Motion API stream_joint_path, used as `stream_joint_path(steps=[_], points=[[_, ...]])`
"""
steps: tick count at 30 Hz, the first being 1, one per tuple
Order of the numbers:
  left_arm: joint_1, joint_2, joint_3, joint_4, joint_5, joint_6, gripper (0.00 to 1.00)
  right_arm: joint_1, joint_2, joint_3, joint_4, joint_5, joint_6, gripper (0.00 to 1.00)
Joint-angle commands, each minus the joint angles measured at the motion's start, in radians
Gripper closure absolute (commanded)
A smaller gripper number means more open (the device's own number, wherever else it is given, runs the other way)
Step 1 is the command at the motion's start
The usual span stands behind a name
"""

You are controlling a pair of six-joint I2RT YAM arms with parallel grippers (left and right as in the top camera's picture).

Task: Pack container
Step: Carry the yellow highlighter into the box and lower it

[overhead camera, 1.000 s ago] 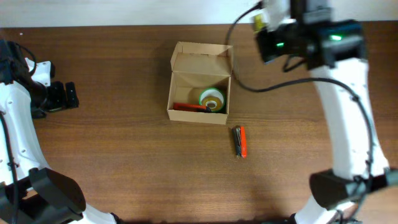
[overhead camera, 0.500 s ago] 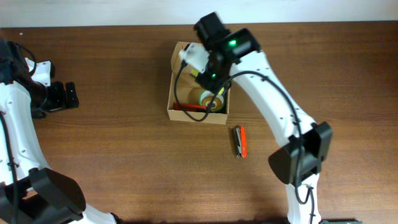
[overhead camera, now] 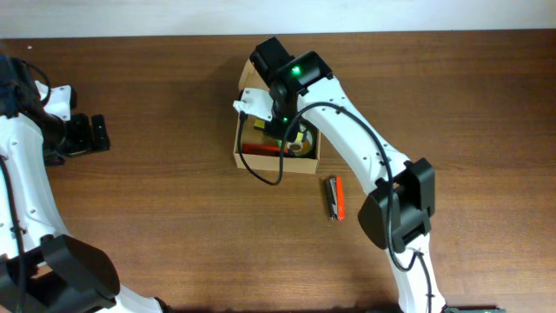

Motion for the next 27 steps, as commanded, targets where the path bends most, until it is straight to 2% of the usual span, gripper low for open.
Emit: stream_joint_path(steps=[1,18,19,21,22,24,27], points=[[0.003,-0.010,-0.001,0.002,0.011,0.016,0.00,0.006,0.038,0.004,-0.008,-0.023,-0.043,0.97],[0.003,-0.010,-0.001,0.002,0.011,0.016,0.00,0.015,0.157,0.003,-0.001,-0.101,-0.073,0.95],[0.003,-0.010,-0.001,0.002,0.011,0.016,0.00,0.018,0.159,0.003,0.000,-0.100,-0.071,0.90],[0.003,-0.010,-0.001,0.002,0.011,0.016,0.00,0.018,0.161,0.003,0.001,-0.100,-0.070,0.70],[0.003,-0.010,-0.001,0.002,0.011,0.016,0.00,0.019,0.161,0.003,0.001,-0.100,-0.069,0.65],[0.003,-0.010,-0.001,0.002,0.011,0.016,0.00,0.019,0.161,0.003,0.001,-0.098,-0.066,0.61],[0.003,-0.010,-0.001,0.002,0.011,0.016,0.00,0.018,0.161,0.003,0.001,-0.097,-0.062,0.61]])
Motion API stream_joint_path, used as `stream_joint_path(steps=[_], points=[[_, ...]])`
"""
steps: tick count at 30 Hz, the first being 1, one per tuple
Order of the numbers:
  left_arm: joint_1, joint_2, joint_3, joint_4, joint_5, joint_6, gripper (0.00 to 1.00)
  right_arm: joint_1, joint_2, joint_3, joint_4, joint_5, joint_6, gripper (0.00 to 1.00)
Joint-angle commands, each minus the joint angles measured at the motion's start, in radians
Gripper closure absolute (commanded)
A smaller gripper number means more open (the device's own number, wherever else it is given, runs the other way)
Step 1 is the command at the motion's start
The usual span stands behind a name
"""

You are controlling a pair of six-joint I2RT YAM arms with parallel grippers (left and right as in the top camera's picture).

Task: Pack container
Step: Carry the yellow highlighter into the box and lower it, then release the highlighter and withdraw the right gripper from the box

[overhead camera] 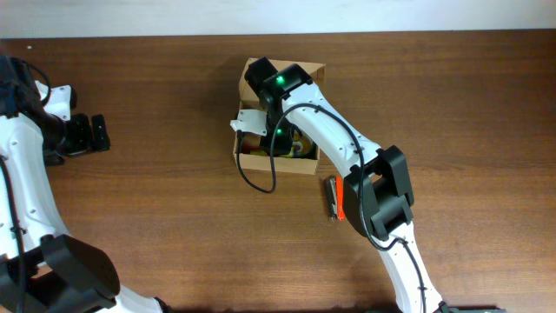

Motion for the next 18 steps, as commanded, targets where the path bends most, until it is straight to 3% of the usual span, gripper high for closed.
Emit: stream_joint_path(steps=[1,9,18], points=[[0.003,-0.010,-0.001,0.002,0.011,0.016,0.00,0.011,0.014,0.003,0.000,-0.021,0.006,0.61],[0.003,-0.010,-0.001,0.002,0.011,0.016,0.00,0.010,-0.009,0.013,0.015,-0.016,0.050,0.54],[0.003,-0.010,-0.001,0.002,0.011,0.016,0.00,-0.056,-0.162,0.044,0.064,0.086,0.286,0.40]])
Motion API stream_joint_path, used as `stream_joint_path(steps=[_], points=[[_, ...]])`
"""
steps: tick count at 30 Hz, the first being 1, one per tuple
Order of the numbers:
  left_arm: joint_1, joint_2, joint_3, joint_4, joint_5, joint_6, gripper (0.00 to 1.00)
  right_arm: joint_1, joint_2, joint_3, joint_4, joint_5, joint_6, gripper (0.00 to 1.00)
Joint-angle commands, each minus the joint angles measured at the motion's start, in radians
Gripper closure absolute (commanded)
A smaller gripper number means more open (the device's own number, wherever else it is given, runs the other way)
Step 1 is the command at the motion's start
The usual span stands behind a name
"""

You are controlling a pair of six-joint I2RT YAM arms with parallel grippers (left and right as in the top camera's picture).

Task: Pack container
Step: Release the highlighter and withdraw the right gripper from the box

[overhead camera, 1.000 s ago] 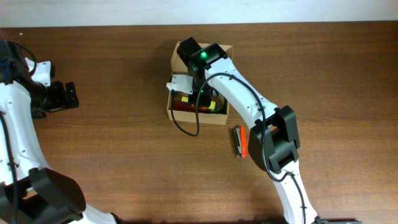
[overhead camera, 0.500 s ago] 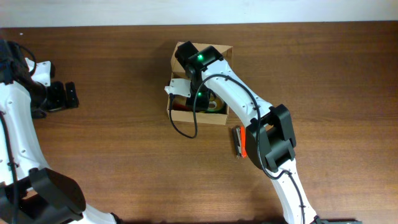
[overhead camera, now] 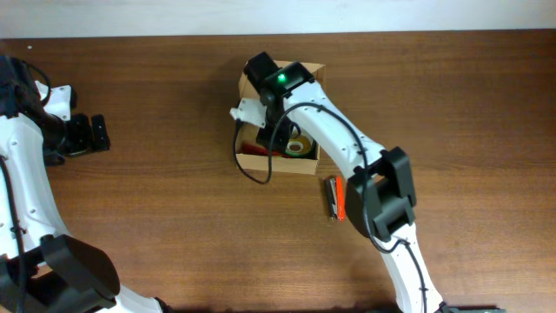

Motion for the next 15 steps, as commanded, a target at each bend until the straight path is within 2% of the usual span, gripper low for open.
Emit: stream_joint_path(steps=[1,8,11,15], points=[[0.003,-0.010,-0.001,0.002,0.011,0.016,0.00,-0.060,-0.156,0.032,0.008,0.035,0.146,0.37],[0.003,-0.010,-0.001,0.002,0.011,0.016,0.00,-0.124,-0.406,-0.026,0.021,0.138,0.224,0.31],[0.003,-0.010,-0.001,0.002,0.011,0.016,0.00,-0.137,-0.554,-0.153,0.058,0.166,0.236,0.25],[0.003,-0.010,-0.001,0.002,0.011,0.016,0.00,-0.144,-0.747,-0.403,0.138,0.171,0.324,0.21]])
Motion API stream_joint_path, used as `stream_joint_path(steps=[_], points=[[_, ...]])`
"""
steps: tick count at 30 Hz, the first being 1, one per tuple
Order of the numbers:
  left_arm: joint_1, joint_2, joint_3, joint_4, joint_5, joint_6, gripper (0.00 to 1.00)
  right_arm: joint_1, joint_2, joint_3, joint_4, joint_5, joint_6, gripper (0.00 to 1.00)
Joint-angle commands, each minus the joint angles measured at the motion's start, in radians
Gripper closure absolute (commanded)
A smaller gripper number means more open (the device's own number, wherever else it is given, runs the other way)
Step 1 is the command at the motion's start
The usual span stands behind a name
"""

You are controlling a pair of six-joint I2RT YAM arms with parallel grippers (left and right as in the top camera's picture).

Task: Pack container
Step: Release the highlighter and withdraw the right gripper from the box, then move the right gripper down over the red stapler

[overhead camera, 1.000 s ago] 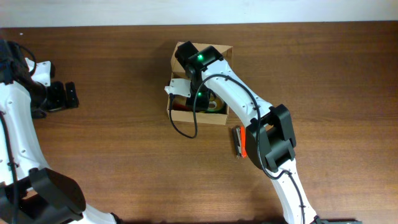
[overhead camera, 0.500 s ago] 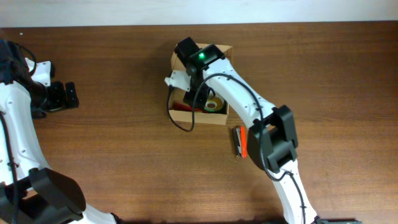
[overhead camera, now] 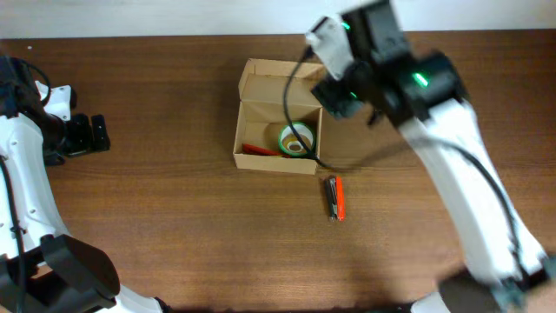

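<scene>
An open cardboard box [overhead camera: 252,159] stands mid-table. Inside it lie a green-rimmed roll of tape [overhead camera: 296,139] and a red flat item [overhead camera: 258,149] along the front wall. A red-and-black hand tool [overhead camera: 334,198] lies on the table just right of the box's front corner. My right arm is blurred and raised over the box's right edge; the right gripper [overhead camera: 337,94] is a dark smear, so its jaws cannot be read. The left gripper [overhead camera: 90,133] rests far left on the table, away from the box, and its jaw state is unclear.
The brown wooden table [overhead camera: 174,235] runs to a pale wall at the back. The right arm's cable [overhead camera: 290,96] hangs across the box opening. The left arm's white links run down the left border.
The right arm has come out of the box and now stands higher and to the right, over the box's right edge. The tape roll shows fully. The left arm is unchanged.
The right gripper was down inside the box over the tape roll and red item at all three earlier moments, shifting slightly toward the box's left side. Now it is out of the box, with the red-and-black tool lying in the same spot throughout.
</scene>
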Motion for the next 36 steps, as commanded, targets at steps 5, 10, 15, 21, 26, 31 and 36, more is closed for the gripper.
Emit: stream_joint_path(steps=[5,10,15,21,26,31,36], points=[[0.003,-0.010,-0.001,0.002,0.011,0.017,0.00,-0.002,-0.164,-0.308,-0.100,0.044,0.357,0.22],[0.003,-0.010,-0.001,0.002,0.011,0.017,0.00,-0.005,-0.160,-0.397,-0.237,0.045,0.643,0.31],[0.003,-0.010,-0.001,0.002,0.011,0.017,0.00,-0.005,-0.150,-0.555,-0.136,-0.033,0.800,0.34],[0.003,-0.010,-0.001,0.002,0.011,0.017,0.00,-0.005,-0.057,-0.598,-0.084,-0.097,0.869,0.38],[0.003,-0.010,-0.001,0.002,0.011,0.017,0.00,-0.002,0.040,-0.603,-0.082,-0.093,0.781,0.39],[0.003,-0.010,-0.001,0.002,0.011,0.017,0.00,-0.002,0.060,-0.670,-0.029,-0.082,0.738,0.31],[0.003,-0.010,-0.001,0.002,0.011,0.017,0.00,-0.002,0.060,-0.777,0.063,-0.090,0.704,0.31]])
